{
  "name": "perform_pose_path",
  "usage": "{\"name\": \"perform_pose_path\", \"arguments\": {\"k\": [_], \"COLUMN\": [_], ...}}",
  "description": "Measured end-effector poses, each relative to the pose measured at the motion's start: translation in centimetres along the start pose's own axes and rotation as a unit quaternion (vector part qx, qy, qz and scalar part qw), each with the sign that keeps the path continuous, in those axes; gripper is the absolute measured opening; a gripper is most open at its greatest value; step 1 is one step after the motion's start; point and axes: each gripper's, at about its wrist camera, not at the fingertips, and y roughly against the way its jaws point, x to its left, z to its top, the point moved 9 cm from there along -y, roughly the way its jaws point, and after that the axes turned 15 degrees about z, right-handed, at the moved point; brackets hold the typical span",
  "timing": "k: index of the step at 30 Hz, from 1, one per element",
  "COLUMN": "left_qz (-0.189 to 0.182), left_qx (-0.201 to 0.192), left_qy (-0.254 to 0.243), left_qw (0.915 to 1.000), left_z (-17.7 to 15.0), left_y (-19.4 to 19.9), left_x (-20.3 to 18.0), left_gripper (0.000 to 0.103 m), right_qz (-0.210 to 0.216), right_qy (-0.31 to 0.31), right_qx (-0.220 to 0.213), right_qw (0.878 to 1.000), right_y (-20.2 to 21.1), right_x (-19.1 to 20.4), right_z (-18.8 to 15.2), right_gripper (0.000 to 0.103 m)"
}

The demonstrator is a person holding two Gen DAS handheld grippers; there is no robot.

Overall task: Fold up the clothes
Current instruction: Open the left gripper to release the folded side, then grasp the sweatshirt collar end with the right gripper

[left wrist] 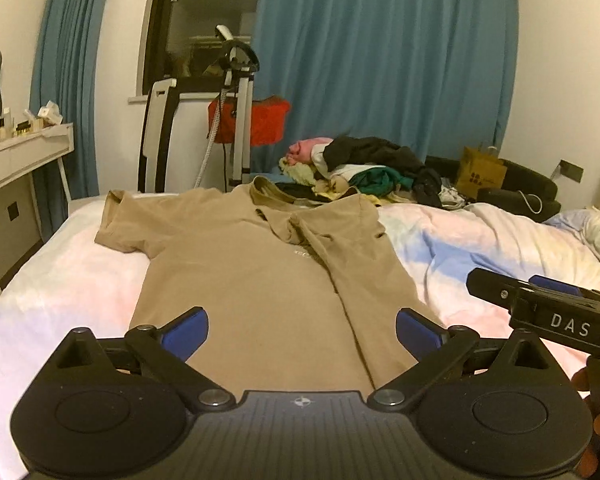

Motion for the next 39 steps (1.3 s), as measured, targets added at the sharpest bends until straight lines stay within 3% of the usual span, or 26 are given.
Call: {"name": "perform_pose_path", "arguments": {"k": [13, 21, 28, 34, 39], "left_qz": [0.002, 0.001, 0.022, 0.025, 0.031], "left_qx": [-0.028, -0.028, -0.018, 0.01, 0.033], "left_qy": [0.017, 0.045, 0.1, 0.168, 0.215], "left_qw": [0.9995, 0.9986, 0.9946, 0.9854, 0.9756], "left_z": [2.5, 4.1, 3.4, 2.1, 0.7], "left_y": [1.4, 1.3, -1.3, -5.1, -7.9], "left_x": [2.5, 7.5, 13.1, 16.4, 18.7], "left_gripper": [0.103, 0.103, 0.103, 0.103, 0.103], "right_qz": [0.001, 0.08, 0.155, 0.209, 0.231], "right_qy": [0.016, 0.065, 0.098, 0.11, 0.14], "right_qx": [0.038, 0.094, 0.143, 0.186, 0.204], "right_qw": [0.999, 0.99, 0.973, 0.954, 0.941], "right_y": [-2.0, -13.2, -23.8, -35.3, -41.0], "right_x": [0.8, 6.7, 12.6, 20.4, 24.5], "right_z": [-1.7, -0.4, -0.1, -2.3, -4.1], "right_gripper": [0.09, 0.09, 0.089, 0.089, 0.088]}}
